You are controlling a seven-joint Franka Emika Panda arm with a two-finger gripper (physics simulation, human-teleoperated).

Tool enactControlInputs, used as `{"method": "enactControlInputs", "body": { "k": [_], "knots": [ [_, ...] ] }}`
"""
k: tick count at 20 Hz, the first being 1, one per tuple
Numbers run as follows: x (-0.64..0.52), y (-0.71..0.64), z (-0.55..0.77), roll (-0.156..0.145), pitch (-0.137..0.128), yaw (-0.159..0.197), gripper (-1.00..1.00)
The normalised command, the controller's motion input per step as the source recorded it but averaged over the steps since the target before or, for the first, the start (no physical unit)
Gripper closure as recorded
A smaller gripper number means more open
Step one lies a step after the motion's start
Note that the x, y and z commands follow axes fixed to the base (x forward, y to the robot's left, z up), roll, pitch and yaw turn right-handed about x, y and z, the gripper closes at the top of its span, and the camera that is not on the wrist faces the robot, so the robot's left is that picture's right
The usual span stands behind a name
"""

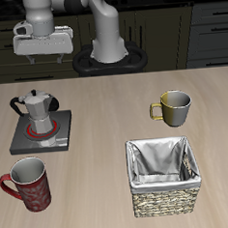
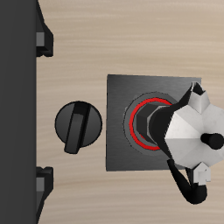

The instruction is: Place the moka pot on the stove and turn off the stove

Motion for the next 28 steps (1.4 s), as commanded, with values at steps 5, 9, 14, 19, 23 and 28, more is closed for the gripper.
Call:
{"method": "enactControlInputs", "body": {
  "k": [5,9,14,19,23,28],
  "knots": [
    [-0.12,-0.09,0.0,-0.001,-0.012,0.037,-1.0],
    [-0.08,-0.12,0.03,-0.024,0.0,0.024,-1.0],
    [0.01,-0.15,0.01,-0.011,0.007,0.05,-1.0],
    [0.19,-0.2,0.06,-0.025,0.02,0.078,-1.0],
    [0.15,-0.09,-0.02,-0.011,0.022,0.058,-1.0],
    [0.17,-0.12,-0.03,0.003,0.022,0.072,-1.0]
  ]
}}
